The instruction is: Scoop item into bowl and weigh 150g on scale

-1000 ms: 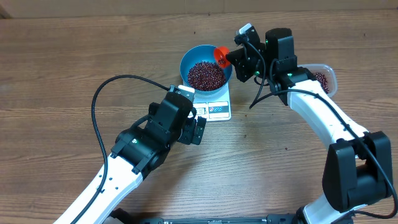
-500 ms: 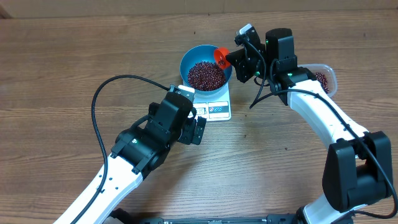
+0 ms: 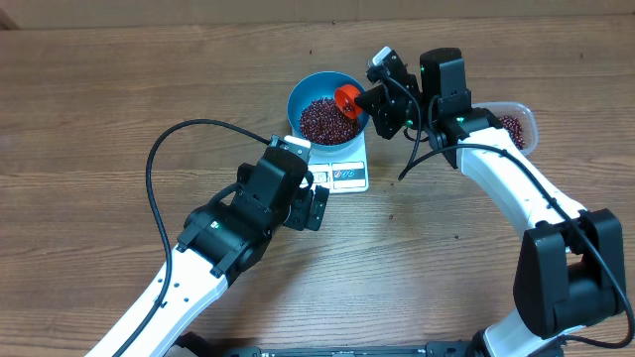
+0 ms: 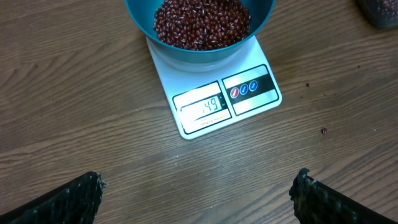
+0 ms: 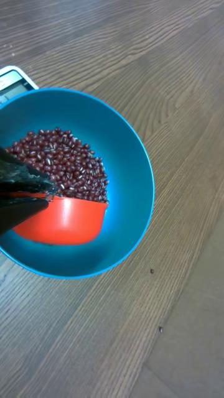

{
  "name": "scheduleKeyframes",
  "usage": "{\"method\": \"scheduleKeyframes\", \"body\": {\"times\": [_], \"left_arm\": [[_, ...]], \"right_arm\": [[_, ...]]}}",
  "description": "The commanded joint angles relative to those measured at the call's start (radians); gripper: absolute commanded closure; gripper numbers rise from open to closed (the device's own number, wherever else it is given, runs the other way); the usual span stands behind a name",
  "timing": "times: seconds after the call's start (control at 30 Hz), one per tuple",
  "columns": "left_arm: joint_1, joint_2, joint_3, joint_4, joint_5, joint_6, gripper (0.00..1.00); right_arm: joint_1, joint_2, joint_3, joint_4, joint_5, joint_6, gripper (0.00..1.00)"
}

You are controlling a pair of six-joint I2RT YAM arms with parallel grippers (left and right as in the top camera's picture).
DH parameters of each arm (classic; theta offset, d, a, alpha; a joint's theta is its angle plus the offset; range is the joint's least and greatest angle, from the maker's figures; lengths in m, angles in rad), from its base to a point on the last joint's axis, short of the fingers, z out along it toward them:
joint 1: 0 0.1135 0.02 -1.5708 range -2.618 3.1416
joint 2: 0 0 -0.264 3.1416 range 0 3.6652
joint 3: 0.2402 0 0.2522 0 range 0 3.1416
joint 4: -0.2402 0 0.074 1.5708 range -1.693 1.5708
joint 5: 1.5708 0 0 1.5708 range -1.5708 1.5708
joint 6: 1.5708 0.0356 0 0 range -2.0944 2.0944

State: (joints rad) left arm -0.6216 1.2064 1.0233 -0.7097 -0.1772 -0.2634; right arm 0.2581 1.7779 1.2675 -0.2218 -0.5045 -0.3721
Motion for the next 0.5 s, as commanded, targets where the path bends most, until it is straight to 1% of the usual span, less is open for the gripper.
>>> {"method": "scheduleKeyframes", "body": {"times": [0.0,0.07,0.13,0.2,0.3,0.33,0.4,0.47], "left_arm": [[-0.003,0.0,-0.003,0.003,-0.014,-0.014,0.0],[-0.003,0.0,-0.003,0.004,-0.014,-0.014,0.0],[-0.003,0.0,-0.003,0.003,-0.014,-0.014,0.0],[-0.003,0.0,-0.003,0.003,-0.014,-0.014,0.01],[-0.003,0.0,-0.003,0.003,-0.013,-0.014,0.0],[-0.003,0.0,-0.003,0.003,-0.014,-0.013,0.0],[-0.003,0.0,-0.003,0.003,-0.014,-0.013,0.0],[-0.003,0.0,-0.003,0.003,-0.013,-0.013,0.0]], "right_arm": [[0.004,0.003,0.003,0.003,0.018,-0.017,0.96],[0.008,0.003,0.003,0.002,-0.019,-0.028,0.96],[0.01,0.003,0.003,-0.018,0.04,-0.077,0.96],[0.006,0.003,0.003,-0.018,0.084,-0.065,0.96],[0.009,0.003,0.003,-0.008,-0.012,-0.058,0.96],[0.01,0.003,0.003,-0.018,0.021,-0.098,0.96],[0.01,0.003,0.003,-0.019,0.074,-0.097,0.96],[0.01,0.003,0.003,-0.012,0.023,-0.082,0.96]]}}
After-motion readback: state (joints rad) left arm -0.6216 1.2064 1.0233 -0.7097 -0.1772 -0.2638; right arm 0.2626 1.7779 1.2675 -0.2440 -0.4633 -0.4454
